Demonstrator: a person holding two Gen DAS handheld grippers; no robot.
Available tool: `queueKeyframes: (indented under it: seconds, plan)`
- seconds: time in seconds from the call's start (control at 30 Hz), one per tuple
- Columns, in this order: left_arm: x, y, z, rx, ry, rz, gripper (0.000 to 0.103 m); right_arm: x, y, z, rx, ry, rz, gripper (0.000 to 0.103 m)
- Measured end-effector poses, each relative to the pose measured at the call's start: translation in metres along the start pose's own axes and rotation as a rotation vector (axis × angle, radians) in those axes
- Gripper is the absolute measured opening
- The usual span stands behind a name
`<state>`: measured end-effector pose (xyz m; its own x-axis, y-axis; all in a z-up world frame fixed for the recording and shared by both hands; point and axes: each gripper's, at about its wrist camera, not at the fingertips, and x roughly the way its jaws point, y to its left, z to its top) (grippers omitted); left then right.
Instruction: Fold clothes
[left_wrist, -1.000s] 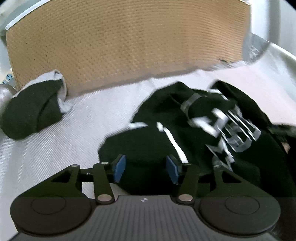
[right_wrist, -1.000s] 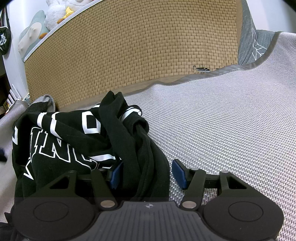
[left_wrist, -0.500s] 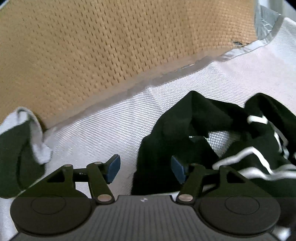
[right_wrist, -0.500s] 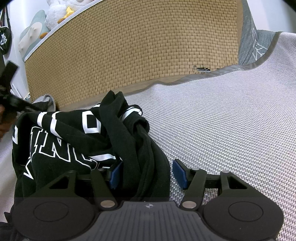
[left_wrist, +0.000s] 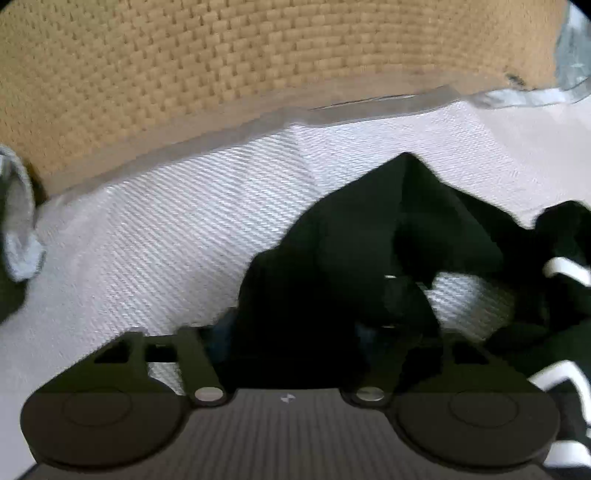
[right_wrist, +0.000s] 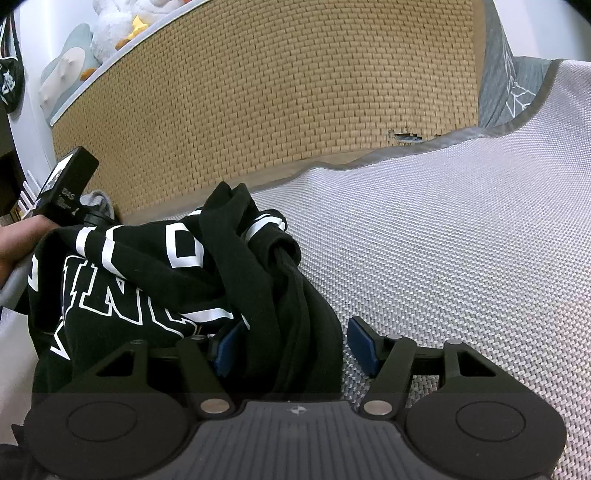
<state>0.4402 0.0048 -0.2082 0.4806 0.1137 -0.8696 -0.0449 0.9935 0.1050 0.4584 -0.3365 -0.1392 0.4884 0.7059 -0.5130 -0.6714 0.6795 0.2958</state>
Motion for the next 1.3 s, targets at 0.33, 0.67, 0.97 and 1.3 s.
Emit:
queueKeyframes:
  seconds: [0.33, 0.67, 0.97, 1.3]
  plan:
    - [-0.029, 0.004, -0.014, 0.045, -0.007, 0.176, 0.012, 0.001, -0.003, -0.003, 0.01, -0.005, 0.009, 0.066]
    - [-0.084, 0.065, -0.023, -0.071, -0.087, 0.34, 0.011, 0.001, -0.005, -0.003, 0.014, -0.007, 0.014, 0.067]
    - [-0.139, 0.115, -0.039, -0.18, -0.18, 0.549, 0.011, 0.003, -0.007, -0.005, 0.021, -0.011, 0.019, 0.067]
    - [-0.184, 0.162, -0.07, -0.199, -0.172, 0.639, 0.011, 0.003, -0.009, -0.007, 0.03, -0.016, 0.029, 0.067]
